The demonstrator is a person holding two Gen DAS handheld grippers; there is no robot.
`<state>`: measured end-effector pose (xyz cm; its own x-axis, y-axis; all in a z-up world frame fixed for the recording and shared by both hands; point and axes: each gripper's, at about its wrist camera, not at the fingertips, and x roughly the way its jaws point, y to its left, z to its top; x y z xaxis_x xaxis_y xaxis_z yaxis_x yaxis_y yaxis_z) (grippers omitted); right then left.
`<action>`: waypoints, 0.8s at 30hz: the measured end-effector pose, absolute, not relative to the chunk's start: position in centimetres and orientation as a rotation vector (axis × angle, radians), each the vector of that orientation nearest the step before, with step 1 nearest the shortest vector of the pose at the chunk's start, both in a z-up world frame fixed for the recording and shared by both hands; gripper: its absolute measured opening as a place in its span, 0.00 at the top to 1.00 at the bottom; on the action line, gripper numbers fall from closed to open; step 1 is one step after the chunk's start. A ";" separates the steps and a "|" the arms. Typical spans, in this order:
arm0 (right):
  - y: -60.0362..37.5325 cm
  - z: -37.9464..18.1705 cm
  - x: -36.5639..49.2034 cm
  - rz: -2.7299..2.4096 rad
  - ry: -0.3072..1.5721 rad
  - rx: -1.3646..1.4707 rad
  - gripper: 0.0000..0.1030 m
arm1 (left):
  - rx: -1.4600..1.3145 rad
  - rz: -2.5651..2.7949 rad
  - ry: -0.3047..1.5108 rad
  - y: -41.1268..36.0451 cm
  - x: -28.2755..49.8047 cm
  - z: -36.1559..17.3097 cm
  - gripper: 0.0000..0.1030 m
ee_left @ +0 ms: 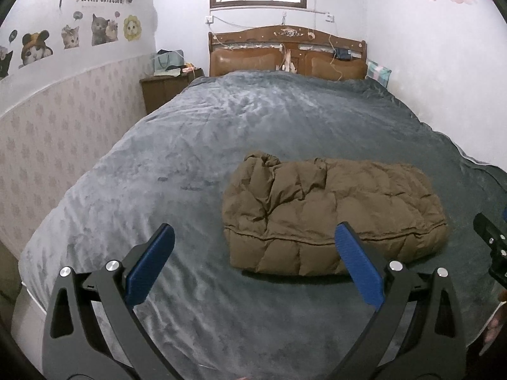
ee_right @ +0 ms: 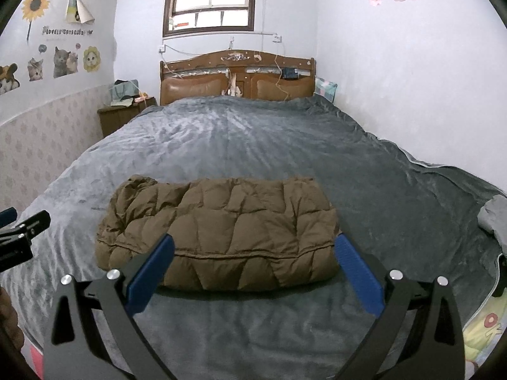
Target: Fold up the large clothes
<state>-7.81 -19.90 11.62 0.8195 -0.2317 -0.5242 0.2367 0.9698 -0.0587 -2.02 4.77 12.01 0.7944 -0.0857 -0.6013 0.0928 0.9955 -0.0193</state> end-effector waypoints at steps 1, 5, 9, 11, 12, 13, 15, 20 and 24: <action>-19.8 11.6 -7.8 -0.250 0.556 0.010 0.02 | 0.013 -0.097 0.647 4.7 -2.0 11.9 0.03; -20.0 11.7 -7.9 -0.252 0.552 0.009 0.02 | 0.017 -0.101 0.655 4.6 -1.8 11.8 0.03; -20.0 11.8 -7.8 -0.258 0.553 0.013 0.02 | 0.009 -0.102 0.661 4.7 -1.8 11.7 0.03; -20.1 11.8 -7.8 -0.258 0.552 0.014 0.02 | 0.016 -0.101 0.656 4.7 -1.7 11.7 0.03; -20.1 11.8 -7.8 -0.259 0.551 0.014 0.02 | 0.018 -0.099 0.654 4.7 -1.8 11.7 0.03; -20.1 11.8 -7.8 -0.260 0.551 0.013 0.02 | 0.021 -0.098 0.651 4.6 -1.8 11.7 0.03; -20.0 11.8 -7.8 -0.258 0.552 0.014 0.02 | 0.021 -0.102 0.652 4.5 -1.9 11.7 0.03; -20.1 11.9 -7.9 -0.256 0.553 0.012 0.02 | 0.024 -0.095 0.649 4.2 -2.1 11.8 0.03; -20.0 11.9 -7.9 -0.260 0.550 0.013 0.02 | 0.017 -0.080 0.648 4.2 -2.2 11.9 0.03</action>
<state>-7.89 -20.03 11.91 0.8204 -0.2411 -0.5185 0.2482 0.9670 -0.0569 -2.18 4.18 11.89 0.7946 -0.0689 -0.6032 0.0797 0.9968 -0.0090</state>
